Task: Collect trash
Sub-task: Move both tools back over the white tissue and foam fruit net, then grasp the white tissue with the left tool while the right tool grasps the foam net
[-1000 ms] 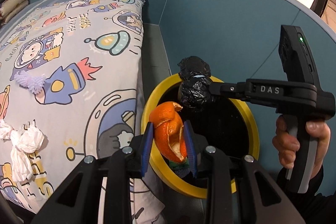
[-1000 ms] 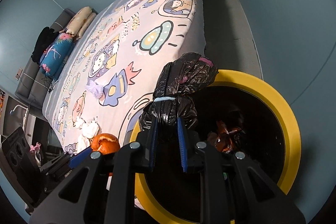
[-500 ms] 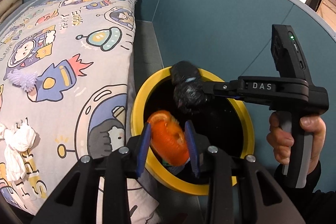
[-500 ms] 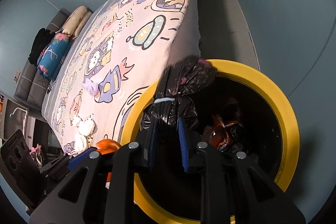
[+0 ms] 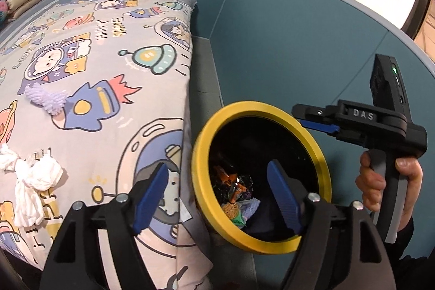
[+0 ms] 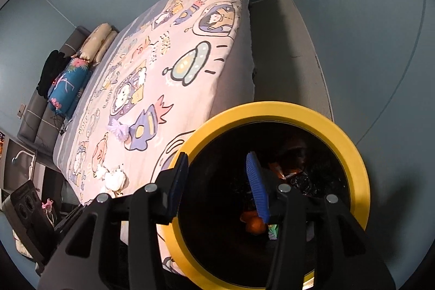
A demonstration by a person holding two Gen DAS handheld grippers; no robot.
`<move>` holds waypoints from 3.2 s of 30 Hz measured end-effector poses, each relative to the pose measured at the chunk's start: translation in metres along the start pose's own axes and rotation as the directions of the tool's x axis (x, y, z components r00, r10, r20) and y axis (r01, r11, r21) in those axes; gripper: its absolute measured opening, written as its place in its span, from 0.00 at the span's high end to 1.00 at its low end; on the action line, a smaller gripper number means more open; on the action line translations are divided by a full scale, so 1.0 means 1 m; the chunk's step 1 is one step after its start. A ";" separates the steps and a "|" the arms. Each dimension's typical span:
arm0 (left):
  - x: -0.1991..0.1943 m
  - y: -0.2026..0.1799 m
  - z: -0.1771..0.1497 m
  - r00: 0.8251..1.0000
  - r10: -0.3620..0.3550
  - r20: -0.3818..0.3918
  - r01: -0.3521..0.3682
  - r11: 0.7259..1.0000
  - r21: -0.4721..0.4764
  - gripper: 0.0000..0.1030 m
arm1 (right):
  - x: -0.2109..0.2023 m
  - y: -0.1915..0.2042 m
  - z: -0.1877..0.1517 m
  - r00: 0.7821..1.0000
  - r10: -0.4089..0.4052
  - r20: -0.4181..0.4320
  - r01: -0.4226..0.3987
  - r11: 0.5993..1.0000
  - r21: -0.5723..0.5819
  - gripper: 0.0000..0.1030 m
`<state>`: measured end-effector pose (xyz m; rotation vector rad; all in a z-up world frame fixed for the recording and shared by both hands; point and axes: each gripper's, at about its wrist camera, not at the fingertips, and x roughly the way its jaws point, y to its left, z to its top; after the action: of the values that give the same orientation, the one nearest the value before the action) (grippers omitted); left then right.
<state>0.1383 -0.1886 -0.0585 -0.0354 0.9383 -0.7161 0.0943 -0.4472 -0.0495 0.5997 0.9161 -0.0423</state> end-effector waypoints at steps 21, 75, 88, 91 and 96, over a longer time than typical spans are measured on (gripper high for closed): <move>-0.047 0.110 -0.018 0.983 0.181 0.036 -0.171 0.967 -0.190 0.20 | 0.048 0.096 0.003 0.992 0.079 -0.094 -0.097 0.975 -0.200 0.54; -0.043 0.294 -0.048 0.941 0.324 -0.100 -0.330 0.803 -0.496 0.16 | 0.351 0.372 -0.010 0.954 -0.233 -0.187 0.019 0.671 -0.742 0.33; -0.005 0.283 -0.041 0.943 0.296 -0.152 -0.333 0.830 -0.448 0.41 | 0.387 0.377 -0.018 0.931 -0.280 -0.233 0.016 0.670 -0.743 0.54; 0.000 0.283 -0.046 0.941 0.294 -0.169 -0.339 0.825 -0.451 0.59 | 0.392 0.370 -0.016 0.925 -0.289 -0.247 0.030 0.705 -0.709 0.65; -0.003 0.282 -0.047 0.948 0.279 -0.153 -0.318 0.828 -0.461 0.75 | 0.387 0.364 -0.010 0.930 -0.263 -0.258 0.030 0.753 -0.658 0.72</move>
<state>0.2559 0.0439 -0.1770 -0.2963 1.1519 -0.1777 0.4295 -0.0543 -0.1752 -0.1308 1.2306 0.2379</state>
